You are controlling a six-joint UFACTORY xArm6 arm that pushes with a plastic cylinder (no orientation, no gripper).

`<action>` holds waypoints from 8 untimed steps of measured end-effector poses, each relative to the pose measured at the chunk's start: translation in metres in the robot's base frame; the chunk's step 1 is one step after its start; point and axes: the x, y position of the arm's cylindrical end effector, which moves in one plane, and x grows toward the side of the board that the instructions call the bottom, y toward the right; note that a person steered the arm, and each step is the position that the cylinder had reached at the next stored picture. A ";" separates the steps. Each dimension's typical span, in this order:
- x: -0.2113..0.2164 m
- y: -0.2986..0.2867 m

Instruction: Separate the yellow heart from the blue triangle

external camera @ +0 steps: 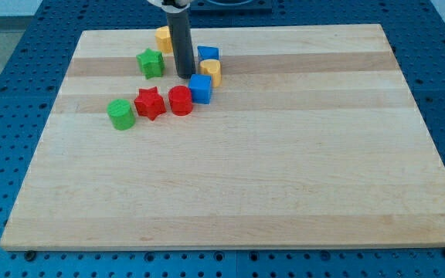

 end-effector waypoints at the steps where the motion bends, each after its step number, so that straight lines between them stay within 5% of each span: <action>1: 0.003 0.003; 3: 0.035 0.015; 8: -0.010 -0.017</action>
